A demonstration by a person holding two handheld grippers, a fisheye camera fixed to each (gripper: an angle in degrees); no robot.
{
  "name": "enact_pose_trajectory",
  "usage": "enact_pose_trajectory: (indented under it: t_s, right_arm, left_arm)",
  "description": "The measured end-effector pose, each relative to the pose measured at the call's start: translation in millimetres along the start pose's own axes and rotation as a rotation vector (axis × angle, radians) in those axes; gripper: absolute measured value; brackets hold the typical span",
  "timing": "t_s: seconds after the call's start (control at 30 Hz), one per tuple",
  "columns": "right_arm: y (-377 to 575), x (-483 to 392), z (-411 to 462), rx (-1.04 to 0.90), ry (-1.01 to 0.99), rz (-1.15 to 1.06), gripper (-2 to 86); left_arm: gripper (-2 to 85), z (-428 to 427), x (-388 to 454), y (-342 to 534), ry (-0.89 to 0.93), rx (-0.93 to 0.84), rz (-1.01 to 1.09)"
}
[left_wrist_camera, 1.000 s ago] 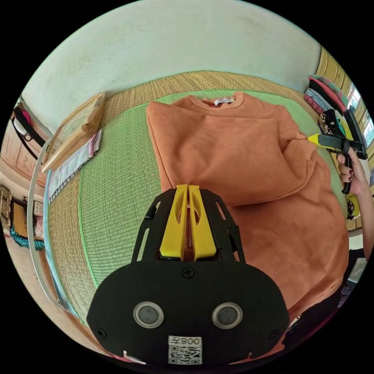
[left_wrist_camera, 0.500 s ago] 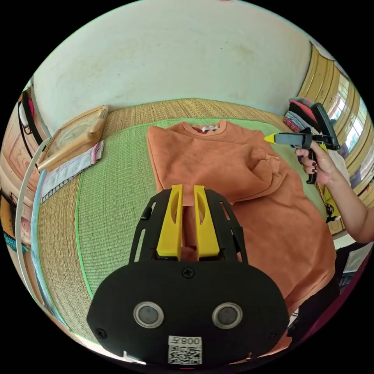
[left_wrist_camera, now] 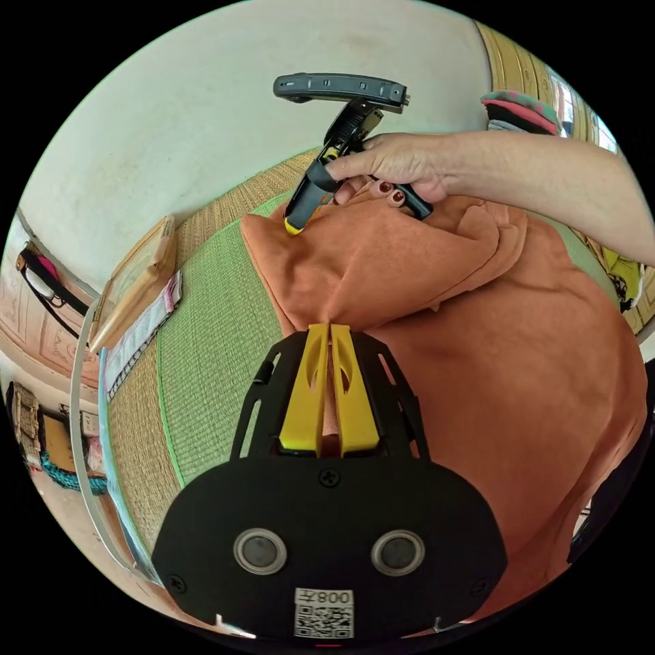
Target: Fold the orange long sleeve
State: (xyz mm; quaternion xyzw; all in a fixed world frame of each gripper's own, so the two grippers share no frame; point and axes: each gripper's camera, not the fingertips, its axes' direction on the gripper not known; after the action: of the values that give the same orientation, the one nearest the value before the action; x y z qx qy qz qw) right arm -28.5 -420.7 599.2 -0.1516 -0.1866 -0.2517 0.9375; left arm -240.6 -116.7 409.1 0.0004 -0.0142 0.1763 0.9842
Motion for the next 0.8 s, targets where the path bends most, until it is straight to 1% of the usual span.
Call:
enact_pose_trajectory:
  t_s: [0.07,0.13,0.17,0.2,0.23,0.27,0.3,0.37,0.43,0.47,0.5,0.53,0.57,0.6,0.67,0.73,0.8]
  right_arm:
    - [-4.2,-11.2,-14.2,0.053,-0.040,-0.025,1.9]
    - [-13.7,-22.2,-27.2,0.098,-0.071,-0.051,1.0]
    - [-16.4,-23.7,-24.5,0.088,-0.063,-0.053,0.8]
    - [-21.4,-24.0,-10.3,0.024,-0.048,-0.042,0.7]
    - [-23.1,-22.5,7.2,-0.040,-0.040,-0.012,0.7]
    - [-22.3,-22.6,13.5,-0.060,-0.038,-0.004,0.7]
    - [-18.7,-24.1,16.5,-0.056,-0.043,0.012,0.8]
    - [-11.5,-27.5,3.1,0.016,-0.034,0.032,0.9]
    - [-1.0,-29.1,-21.9,0.142,-0.029,0.068,1.0]
    - [1.3,-29.2,-26.6,0.171,-0.039,0.078,1.0]
    - [4.3,-31.5,-32.2,0.218,-0.071,0.080,0.8]
    - [2.8,-37.2,-30.6,0.224,-0.098,0.059,0.7]
    - [0.1,-40.8,-26.9,0.208,-0.097,0.049,0.6]
    - [-6.4,-48.8,-16.0,0.168,-0.064,0.037,0.5]
    - [-17.5,-60.6,6.1,0.087,-0.026,0.006,0.4]
    - [-28.3,-67.7,36.1,-0.026,0.028,-0.005,0.3]
    - [-28.6,-66.9,35.6,-0.010,0.014,0.000,0.3]
  left_arm:
    - [0.3,-13.9,-8.3,8.3,-0.038,0.035,-0.041]
    - [0.2,-21.9,-17.0,16.3,-0.023,0.063,-0.081]
    - [0.2,-16.9,-21.0,18.8,0.026,0.035,-0.093]
    - [0.1,-7.2,-23.9,21.0,0.050,-0.020,-0.106]
    - [0.1,-3.8,-25.2,23.0,0.046,-0.037,-0.117]
    - [0.1,-3.9,-28.0,26.9,0.049,-0.040,-0.131]
    - [0.1,-11.9,-31.9,30.7,0.064,-0.007,-0.147]
    - [0.1,-28.3,-38.1,35.6,0.107,0.073,-0.164]
    - [0.1,-38.4,-42.1,36.5,0.145,0.133,-0.161]
    - [0.1,-37.4,-43.4,34.4,0.153,0.139,-0.158]
    - [0.1,-29.4,-43.6,31.3,0.140,0.110,-0.148]
    - [0.1,-23.2,-43.5,30.0,0.126,0.085,-0.144]
    - [0.1,-6.8,-43.9,28.8,0.104,0.014,-0.143]
    - [0.1,11.2,-44.6,29.0,0.119,-0.066,-0.135]
    - [0.1,12.4,-48.0,32.6,0.121,-0.046,-0.144]
    - [0.1,10.9,-50.9,33.0,0.116,-0.065,-0.147]
    - [0.1,-6.2,-57.0,38.3,0.123,0.002,-0.169]
